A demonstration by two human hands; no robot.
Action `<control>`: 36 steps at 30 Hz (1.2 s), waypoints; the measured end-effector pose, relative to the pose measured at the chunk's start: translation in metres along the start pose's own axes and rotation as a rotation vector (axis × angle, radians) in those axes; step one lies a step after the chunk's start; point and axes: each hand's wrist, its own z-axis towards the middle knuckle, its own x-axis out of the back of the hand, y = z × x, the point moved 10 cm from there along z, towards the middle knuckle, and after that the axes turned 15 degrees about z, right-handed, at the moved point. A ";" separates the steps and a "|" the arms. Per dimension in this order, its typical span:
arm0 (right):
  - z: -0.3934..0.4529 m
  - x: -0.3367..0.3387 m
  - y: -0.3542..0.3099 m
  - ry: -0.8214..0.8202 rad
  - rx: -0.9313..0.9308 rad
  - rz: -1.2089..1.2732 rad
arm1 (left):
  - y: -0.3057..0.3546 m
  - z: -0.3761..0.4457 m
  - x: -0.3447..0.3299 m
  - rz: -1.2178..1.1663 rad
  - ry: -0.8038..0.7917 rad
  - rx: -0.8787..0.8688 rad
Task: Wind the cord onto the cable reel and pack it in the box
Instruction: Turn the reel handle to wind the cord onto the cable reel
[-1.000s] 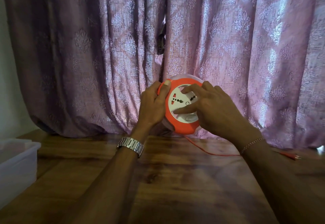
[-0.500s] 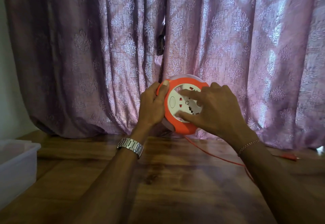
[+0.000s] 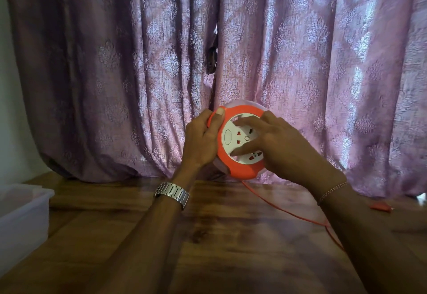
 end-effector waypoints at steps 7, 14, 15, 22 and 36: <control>-0.003 0.006 0.006 0.109 -0.016 -0.059 | 0.000 0.001 -0.001 0.004 0.001 -0.004; -0.006 0.015 0.011 0.223 -0.128 -0.027 | 0.000 0.002 -0.001 -0.016 0.006 -0.003; -0.007 0.017 0.014 0.252 -0.152 -0.025 | 0.000 0.002 -0.001 -0.023 0.007 0.001; -0.006 0.021 0.020 0.339 -0.173 0.055 | -0.006 0.003 -0.001 -0.050 0.008 0.028; -0.001 0.002 0.001 0.045 0.031 0.067 | -0.001 0.001 -0.001 -0.036 -0.004 0.007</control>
